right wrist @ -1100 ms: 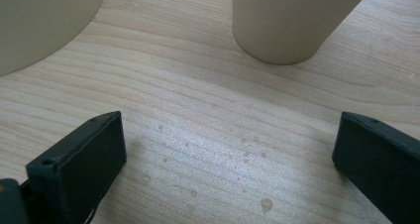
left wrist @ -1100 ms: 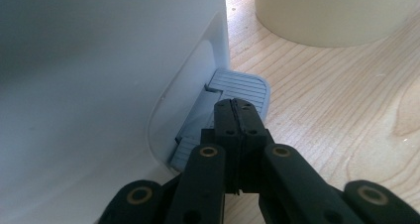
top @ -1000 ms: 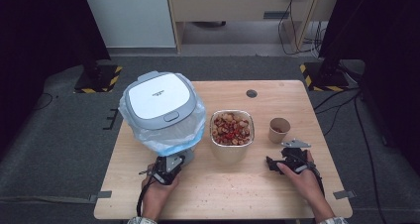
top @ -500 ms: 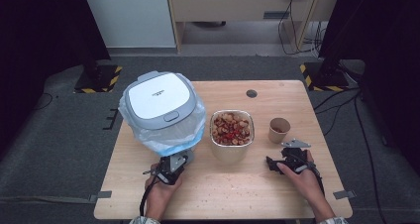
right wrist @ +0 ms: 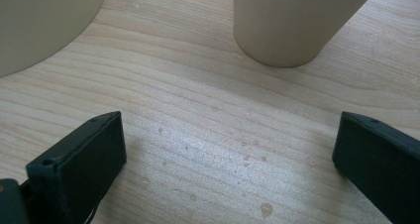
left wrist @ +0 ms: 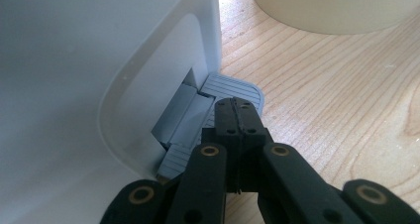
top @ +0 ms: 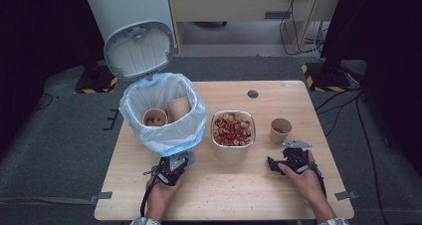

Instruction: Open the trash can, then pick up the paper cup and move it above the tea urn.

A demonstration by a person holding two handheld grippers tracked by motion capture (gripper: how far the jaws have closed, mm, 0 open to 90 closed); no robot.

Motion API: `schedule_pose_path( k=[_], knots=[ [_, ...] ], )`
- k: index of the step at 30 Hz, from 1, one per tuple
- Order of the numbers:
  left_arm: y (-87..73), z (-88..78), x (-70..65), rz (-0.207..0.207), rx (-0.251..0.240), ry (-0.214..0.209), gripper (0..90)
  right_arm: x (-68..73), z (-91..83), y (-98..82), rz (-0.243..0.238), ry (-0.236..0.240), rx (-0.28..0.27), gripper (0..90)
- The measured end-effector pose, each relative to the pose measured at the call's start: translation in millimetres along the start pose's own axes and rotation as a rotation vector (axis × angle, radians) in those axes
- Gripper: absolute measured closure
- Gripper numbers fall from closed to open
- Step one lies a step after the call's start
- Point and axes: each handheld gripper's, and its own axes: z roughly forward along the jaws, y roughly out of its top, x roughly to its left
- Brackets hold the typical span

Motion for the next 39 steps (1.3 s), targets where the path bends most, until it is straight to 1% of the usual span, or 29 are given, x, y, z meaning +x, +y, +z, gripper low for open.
schedule_pose_path(
  k=[8, 18, 25, 28, 30, 31, 33, 34, 39],
  knots=[
    [-0.3, -0.2, 1.0, -0.014, -0.001, -0.007, 89.7, 0.0, 0.0, 0.0, 0.000, 0.000, 0.000, 0.6],
    [-0.6, -0.2, 1.5, -0.018, -0.003, -0.011, 89.8, 0.0, 0.0, 0.0, 0.001, 0.000, 0.000, 0.6],
    [-0.9, -0.2, 2.2, -0.029, -0.007, -0.015, 89.7, 0.1, 0.0, 0.0, 0.002, 0.000, -0.001, 0.6],
    [-0.8, -0.2, 2.0, -0.029, -0.006, -0.014, 89.8, -0.9, -0.3, 0.2, -0.007, 0.007, 0.004, 0.7],
    [-0.8, -0.2, 2.3, -0.030, -0.006, -0.015, 89.7, -2.6, -1.1, 0.9, -0.017, 0.017, 0.010, 2.9],
    [-0.8, -0.2, 2.4, -0.031, -0.006, -0.016, 89.8, -3.3, -1.9, 1.5, -0.018, 0.014, 0.010, 5.1],
    [-0.8, -0.2, 2.3, -0.031, -0.006, -0.016, 89.8, -4.2, -4.3, 2.4, -0.018, 0.007, 0.002, 4.0],
    [-0.8, -0.2, 2.3, -0.031, -0.006, -0.016, 89.7, -4.7, -5.2, 3.0, -0.015, -0.007, -0.007, 4.9],
    [-0.8, -0.2, 2.4, -0.032, -0.006, -0.016, 89.8, -8.3, -8.2, 3.7, 0.001, -0.033, -0.022, 7.8]
  ],
)
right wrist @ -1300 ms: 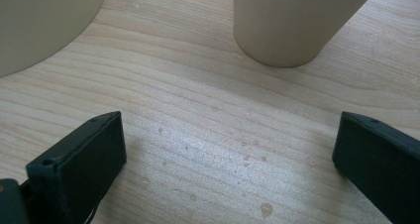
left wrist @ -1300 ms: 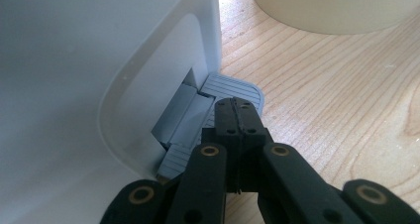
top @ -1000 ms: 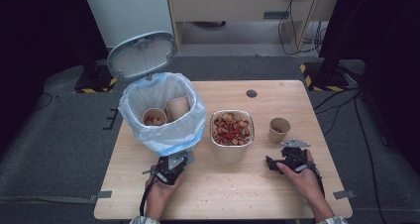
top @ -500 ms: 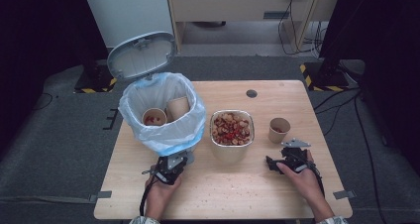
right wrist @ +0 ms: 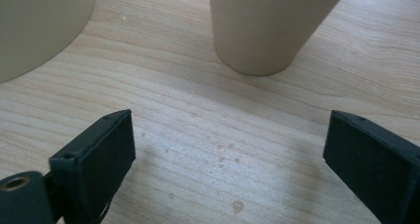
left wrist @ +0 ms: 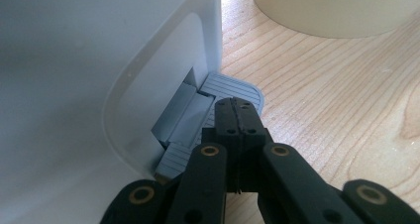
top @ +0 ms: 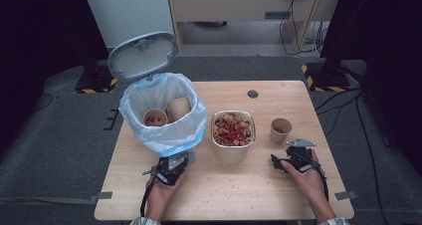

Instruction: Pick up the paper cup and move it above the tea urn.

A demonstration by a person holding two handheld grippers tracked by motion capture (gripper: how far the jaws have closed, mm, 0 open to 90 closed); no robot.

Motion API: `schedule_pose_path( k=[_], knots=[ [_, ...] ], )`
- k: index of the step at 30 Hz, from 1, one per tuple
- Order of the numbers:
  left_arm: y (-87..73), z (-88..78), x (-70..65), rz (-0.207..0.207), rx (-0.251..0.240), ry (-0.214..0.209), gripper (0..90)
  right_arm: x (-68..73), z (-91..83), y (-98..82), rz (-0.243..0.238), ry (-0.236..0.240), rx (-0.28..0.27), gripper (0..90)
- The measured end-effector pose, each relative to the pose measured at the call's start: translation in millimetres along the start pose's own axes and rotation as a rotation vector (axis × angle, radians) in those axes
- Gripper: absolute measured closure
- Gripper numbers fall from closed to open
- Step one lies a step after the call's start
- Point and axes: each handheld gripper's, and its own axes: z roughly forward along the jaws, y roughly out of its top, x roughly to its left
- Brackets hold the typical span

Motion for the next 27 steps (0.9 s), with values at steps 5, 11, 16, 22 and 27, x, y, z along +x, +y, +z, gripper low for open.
schedule_pose_path(
  k=[5, 11, 16, 22, 27],
  knots=[
    [0.0, 0.0, -0.2, 0.000, 0.000, 0.002, 89.7, -3.8, -4.1, 2.1, 0.014, -0.015, -0.021, 9.9],
    [0.5, 0.0, -1.0, 0.007, 0.004, 0.006, 89.8, -7.3, -5.0, 3.8, 0.039, -0.027, -0.041, 10.7],
    [0.5, 0.0, -1.5, 0.008, 0.003, 0.009, 89.8, -10.1, -2.7, 8.0, 0.044, -0.015, -0.044, 8.3],
    [0.5, -0.1, -0.6, 0.008, 0.004, 0.003, 89.8, -16.8, -4.5, 30.8, 0.035, 0.000, -0.066, 9.8],
    [0.6, -0.1, 0.0, 0.008, 0.004, 0.000, 89.8, -18.0, 12.3, 37.9, 0.036, -0.001, -0.058, 12.4]
  ],
)
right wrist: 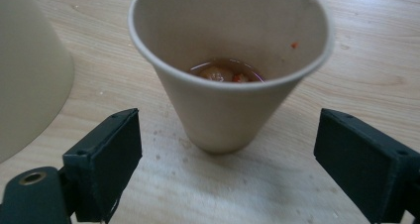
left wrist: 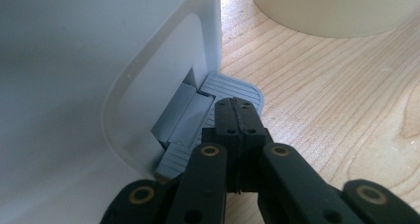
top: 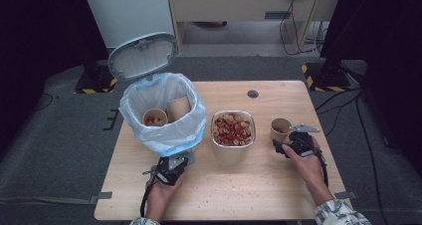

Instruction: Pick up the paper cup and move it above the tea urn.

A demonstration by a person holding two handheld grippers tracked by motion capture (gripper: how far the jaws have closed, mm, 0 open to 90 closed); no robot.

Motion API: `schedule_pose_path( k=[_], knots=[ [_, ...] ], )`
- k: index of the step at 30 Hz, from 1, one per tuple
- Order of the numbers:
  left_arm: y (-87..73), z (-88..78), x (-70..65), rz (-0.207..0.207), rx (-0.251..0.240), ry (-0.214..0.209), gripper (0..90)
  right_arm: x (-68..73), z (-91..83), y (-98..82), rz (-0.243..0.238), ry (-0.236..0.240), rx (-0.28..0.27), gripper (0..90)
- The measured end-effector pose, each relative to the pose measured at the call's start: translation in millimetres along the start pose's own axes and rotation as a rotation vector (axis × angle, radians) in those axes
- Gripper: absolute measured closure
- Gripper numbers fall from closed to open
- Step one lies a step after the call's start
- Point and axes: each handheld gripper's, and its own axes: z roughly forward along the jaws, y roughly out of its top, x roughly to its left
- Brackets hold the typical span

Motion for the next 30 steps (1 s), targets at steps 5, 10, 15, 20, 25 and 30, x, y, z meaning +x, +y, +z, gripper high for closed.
schedule_pose_path(
  k=[5, 10, 15, 20, 25, 30],
  knots=[
    [-0.2, 0.1, 0.4, -0.003, -0.002, -0.003, 89.7, 0.4, 13.5, 2.4, 0.013, -0.020, -0.035, 14.7],
    [0.0, 0.0, -0.1, -0.001, 0.000, 0.001, 89.8, 1.1, 23.5, 6.2, 0.021, -0.017, -0.068, 15.8],
    [0.0, -0.1, 0.3, -0.002, 0.000, -0.002, 89.8, 2.8, 30.3, 7.8, 0.012, -0.001, -0.090, 15.7],
    [0.0, -0.1, 0.0, -0.003, 0.000, 0.000, 89.7, 1.3, 31.2, 8.7, 0.001, -0.001, -0.101, 27.3],
    [0.1, -0.1, 0.0, -0.003, 0.001, -0.001, 89.8, 0.1, 27.6, 9.5, -0.004, 0.009, -0.109, 30.4],
    [0.1, 0.0, -1.1, 0.005, 0.000, 0.006, 89.8, 1.9, 19.4, 13.7, -0.029, 0.018, -0.117, 31.4]
  ],
)
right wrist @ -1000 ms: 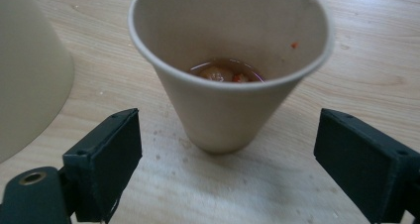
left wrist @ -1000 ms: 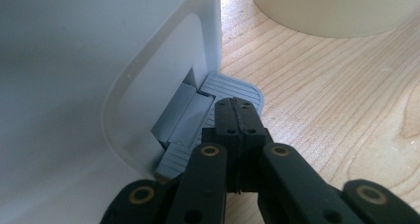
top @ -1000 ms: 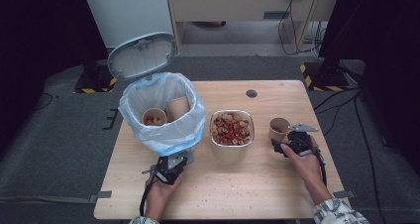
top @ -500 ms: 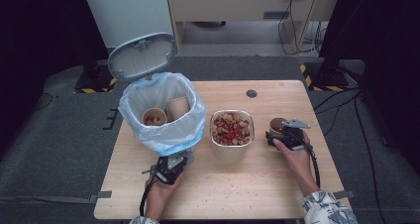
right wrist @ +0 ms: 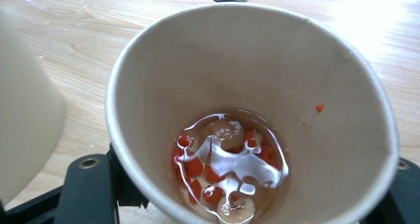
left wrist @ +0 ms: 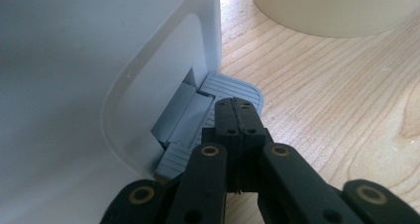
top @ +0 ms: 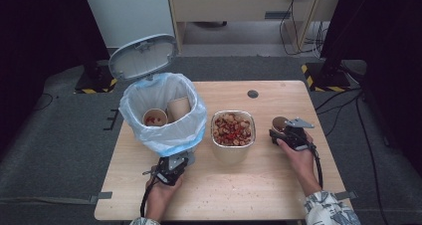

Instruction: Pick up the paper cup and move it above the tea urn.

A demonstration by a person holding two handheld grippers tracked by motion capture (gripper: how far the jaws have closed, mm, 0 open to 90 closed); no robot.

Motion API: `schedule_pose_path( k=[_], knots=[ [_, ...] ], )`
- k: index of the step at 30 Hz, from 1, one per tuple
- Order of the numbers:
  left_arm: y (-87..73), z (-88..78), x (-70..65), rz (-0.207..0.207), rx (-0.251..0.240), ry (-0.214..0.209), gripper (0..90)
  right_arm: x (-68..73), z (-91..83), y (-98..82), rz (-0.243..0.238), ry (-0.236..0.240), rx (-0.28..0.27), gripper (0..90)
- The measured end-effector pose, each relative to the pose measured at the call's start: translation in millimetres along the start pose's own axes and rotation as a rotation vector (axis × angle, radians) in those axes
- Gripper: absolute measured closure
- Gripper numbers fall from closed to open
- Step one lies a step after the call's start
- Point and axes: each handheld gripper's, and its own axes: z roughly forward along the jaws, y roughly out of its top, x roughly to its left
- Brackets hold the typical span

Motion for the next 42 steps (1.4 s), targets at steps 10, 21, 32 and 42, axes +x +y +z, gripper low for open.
schedule_pose_path(
  k=[10, 21, 32, 42],
  knots=[
    [0.0, 0.0, 0.2, 0.001, 0.000, -0.002, 89.7, 9.5, -12.9, 15.0, -0.094, 0.069, 0.011, 32.5],
    [0.1, 0.1, -0.1, 0.002, -0.001, 0.000, 89.8, 9.2, -27.7, 54.6, -0.174, 0.138, 0.014, 33.0],
    [0.2, 0.0, -0.3, 0.004, 0.000, 0.001, 89.8, 19.1, -33.7, 93.8, -0.274, 0.174, -0.004, 33.3],
    [0.3, -0.2, 0.3, -0.001, 0.002, -0.003, 89.8, 21.1, -38.2, 128.1, -0.315, 0.216, -0.048, 33.6]
  ],
)
